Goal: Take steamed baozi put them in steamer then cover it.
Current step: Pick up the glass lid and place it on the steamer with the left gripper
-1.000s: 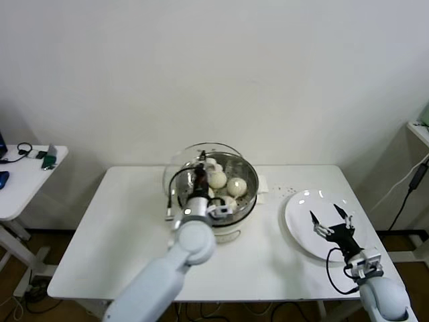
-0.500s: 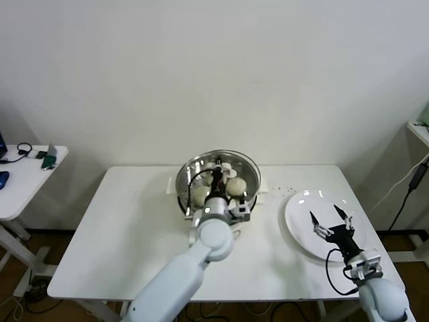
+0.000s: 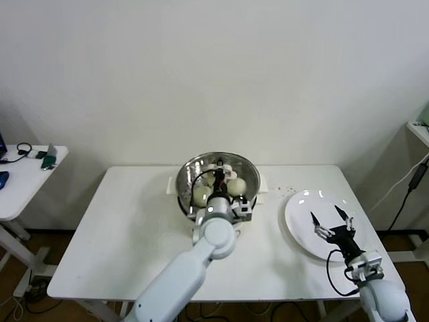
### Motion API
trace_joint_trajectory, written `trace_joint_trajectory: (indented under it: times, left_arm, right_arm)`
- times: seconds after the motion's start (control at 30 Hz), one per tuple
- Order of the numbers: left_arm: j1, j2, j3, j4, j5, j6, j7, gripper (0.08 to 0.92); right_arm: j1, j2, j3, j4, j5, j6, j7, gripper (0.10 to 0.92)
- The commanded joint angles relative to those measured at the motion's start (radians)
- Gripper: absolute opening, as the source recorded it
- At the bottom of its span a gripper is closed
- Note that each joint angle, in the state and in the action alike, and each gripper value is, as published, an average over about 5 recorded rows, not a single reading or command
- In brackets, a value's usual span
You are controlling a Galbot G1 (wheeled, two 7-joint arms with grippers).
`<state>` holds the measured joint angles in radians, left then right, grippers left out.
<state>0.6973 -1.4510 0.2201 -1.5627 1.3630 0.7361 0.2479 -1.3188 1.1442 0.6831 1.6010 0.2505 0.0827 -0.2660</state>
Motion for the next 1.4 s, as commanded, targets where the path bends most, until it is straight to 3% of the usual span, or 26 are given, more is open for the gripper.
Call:
trace_joint_trajectory:
  times: [0.03, 0.97, 1.4]
  left_arm:
    - [-0.008, 0.004, -0.001, 0.015, 0.011, 0.049, 0.005, 0.151]
    - [-0.003, 0.004, 0.008, 0.034, -0.002, 0.049, -0.035, 0.151]
    - [-0.001, 0.012, 0.000, 0.013, -0.016, 0.049, -0.001, 0.172]
  right_arm:
    - [0.000, 0.003, 0.000, -0.001, -0.001, 0.002, -0.003, 0.823]
    - [-0.008, 0.022, 0.013, -0.004, -0.014, 0.012, -0.021, 0.823]
    - [-0.017, 0.023, 0.028, -0.002, -0.010, 0.010, -0.032, 0.823]
